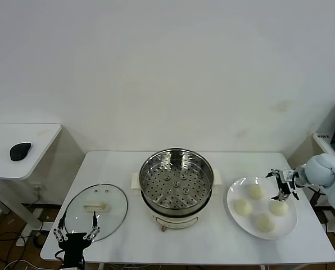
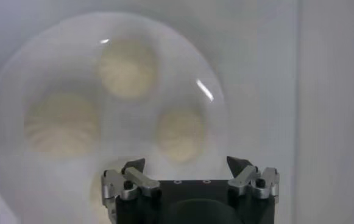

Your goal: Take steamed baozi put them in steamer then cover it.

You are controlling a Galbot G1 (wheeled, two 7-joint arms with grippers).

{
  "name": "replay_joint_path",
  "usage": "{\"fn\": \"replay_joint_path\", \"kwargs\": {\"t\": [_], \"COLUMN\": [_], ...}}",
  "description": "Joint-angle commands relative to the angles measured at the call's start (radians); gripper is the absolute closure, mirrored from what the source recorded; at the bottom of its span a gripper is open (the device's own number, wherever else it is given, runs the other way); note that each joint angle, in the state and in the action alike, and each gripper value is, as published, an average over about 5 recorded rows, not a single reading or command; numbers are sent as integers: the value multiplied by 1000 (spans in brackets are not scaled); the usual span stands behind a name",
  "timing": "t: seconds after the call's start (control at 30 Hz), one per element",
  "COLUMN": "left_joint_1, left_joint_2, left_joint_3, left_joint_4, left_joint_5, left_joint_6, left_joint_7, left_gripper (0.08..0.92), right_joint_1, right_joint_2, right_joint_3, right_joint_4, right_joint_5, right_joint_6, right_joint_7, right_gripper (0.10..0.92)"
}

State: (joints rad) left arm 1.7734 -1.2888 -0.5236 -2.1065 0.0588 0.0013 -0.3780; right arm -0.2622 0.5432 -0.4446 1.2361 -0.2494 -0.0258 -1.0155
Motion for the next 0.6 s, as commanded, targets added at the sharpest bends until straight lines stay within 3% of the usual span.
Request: {"fn": "replay_joint_path", "kwargs": {"t": [0.03, 0.6], "left_joint_1": [7, 5], "left_joint_2": [-1, -4], "left_joint_3": [-9, -16], "left_joint_4": [-3, -2], "left_joint_5": [3, 4], "left_joint_6": [-1, 0], "left_joint_7": [-1, -1], "left_gripper": [177, 177], "right_joint_1": [102, 94], "right_joint_2": [82, 189], "right_joint_3": [-118, -133], "right_joint_4": [-122, -214], "right_joint_5": [5, -46], "right_joint_6": [10, -7], "right_joint_7": [-37, -18], "right_gripper": [203, 204]}}
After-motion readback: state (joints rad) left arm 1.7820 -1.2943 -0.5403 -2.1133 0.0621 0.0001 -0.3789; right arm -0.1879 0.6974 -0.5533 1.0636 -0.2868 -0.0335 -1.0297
